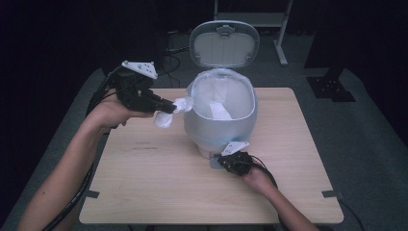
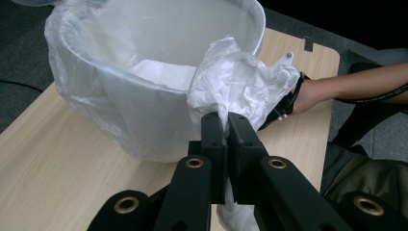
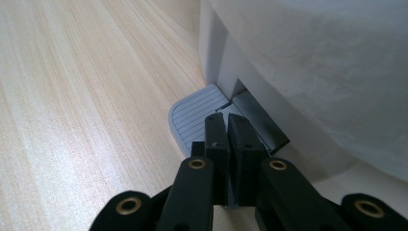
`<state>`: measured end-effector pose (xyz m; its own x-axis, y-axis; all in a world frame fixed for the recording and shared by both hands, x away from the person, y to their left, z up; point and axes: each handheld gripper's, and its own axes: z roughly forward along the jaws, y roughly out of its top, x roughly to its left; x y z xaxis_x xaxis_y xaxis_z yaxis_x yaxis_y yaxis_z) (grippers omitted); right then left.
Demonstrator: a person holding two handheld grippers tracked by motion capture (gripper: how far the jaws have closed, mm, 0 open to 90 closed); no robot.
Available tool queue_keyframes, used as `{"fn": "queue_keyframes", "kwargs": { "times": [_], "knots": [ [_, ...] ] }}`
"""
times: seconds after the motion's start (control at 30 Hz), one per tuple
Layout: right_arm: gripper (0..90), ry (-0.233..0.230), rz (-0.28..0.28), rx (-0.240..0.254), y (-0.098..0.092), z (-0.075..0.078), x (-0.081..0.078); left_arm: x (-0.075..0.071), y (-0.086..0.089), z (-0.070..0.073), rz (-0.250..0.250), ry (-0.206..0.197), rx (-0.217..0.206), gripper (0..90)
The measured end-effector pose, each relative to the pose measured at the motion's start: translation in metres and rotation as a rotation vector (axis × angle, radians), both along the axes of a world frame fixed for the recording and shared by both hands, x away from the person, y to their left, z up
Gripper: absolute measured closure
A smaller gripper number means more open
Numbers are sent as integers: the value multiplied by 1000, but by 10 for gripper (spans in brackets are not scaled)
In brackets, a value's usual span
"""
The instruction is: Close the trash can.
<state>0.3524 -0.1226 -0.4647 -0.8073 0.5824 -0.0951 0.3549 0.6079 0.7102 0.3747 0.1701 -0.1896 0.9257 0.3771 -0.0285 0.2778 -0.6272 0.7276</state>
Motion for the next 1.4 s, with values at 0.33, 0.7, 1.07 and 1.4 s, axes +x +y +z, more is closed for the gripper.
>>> {"fn": "queue_keyframes", "kwargs": {
  "times": [0.33, 0.7, 1.07, 1.4],
  "knots": [
    [867, 7, 5, -7, 0, 1, 1, 7, -7, 6, -2, 0, -3, 866],
    [867, 6, 7, -1, 0, 0, 1, 17, -23, 5, -18, 6, 2, 866],
    [867, 4, 9, 1, -1, 0, 1, 27, -39, 1, -28, 16, 4, 866],
    [867, 4, 10, 3, -1, 0, 1, 37, -54, 1, -42, 21, 15, 866]
  ]
}}
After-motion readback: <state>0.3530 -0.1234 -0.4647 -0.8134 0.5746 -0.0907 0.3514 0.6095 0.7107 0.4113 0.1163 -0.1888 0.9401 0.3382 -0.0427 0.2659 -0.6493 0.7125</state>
